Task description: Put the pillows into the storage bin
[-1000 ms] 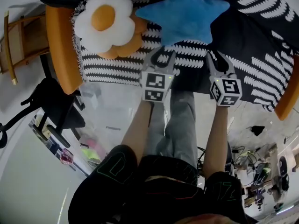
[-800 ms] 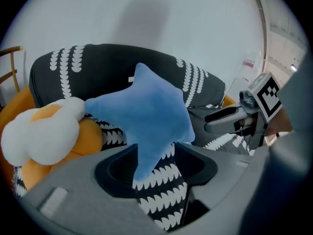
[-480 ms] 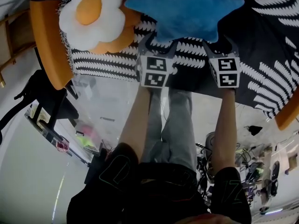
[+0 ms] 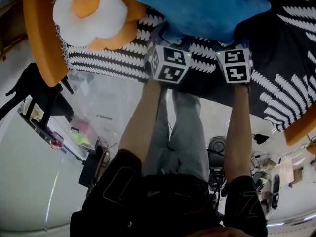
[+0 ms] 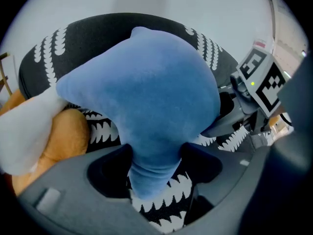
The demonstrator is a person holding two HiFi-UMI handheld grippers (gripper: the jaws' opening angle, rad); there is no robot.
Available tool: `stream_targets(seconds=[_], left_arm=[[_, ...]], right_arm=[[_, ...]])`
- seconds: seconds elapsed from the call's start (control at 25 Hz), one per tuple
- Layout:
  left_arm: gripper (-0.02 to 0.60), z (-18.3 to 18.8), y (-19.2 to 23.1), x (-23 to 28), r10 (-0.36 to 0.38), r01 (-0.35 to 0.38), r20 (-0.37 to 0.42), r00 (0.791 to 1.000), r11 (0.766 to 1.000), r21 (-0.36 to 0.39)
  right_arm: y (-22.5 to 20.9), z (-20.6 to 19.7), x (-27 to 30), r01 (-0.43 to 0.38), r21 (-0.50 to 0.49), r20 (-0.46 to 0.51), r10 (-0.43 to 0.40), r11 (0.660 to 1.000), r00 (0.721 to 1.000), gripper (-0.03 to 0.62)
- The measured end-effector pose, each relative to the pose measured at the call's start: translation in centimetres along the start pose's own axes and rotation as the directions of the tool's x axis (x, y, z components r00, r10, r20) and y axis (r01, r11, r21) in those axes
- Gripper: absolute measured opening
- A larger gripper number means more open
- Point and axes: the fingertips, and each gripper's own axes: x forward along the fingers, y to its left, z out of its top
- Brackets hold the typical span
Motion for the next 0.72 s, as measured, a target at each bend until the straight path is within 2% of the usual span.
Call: stream_targets(seconds=[0.08,0.32,0.6,0.72], left_arm=[[0.329,0.2,0.1,0.4,0.038,-0.038,0.005,0.999,0.999,-0.013],[0.241,0.8,-0.5,-1.8,0.054,-0.054,0.062,0.997,0.998,0.008],[0.219,0.6,-0.5,-7.4,0.103,-0.104,0.154,0.983,0.995,-0.001],[0.217,1.1,-0.5,-10.5,0.114,-0.116,0.207,0.972,0.993,-0.001]], right_arm=[[-0.1,0.2,-0.2,0.039,-0.016,0.028,-0.039,0.999,0.999,0.279],[1.0,0.9,-2.3,0.094,0.013,0.069,-0.095,0.995,0.993,0.214],[4.7,1.6,-6.2,0.101,0.05,0.131,-0.107,0.994,0.986,0.201],[5.9,2.3,-8.6,0.127,0.071,0.164,-0.137,0.989,0.977,0.198]])
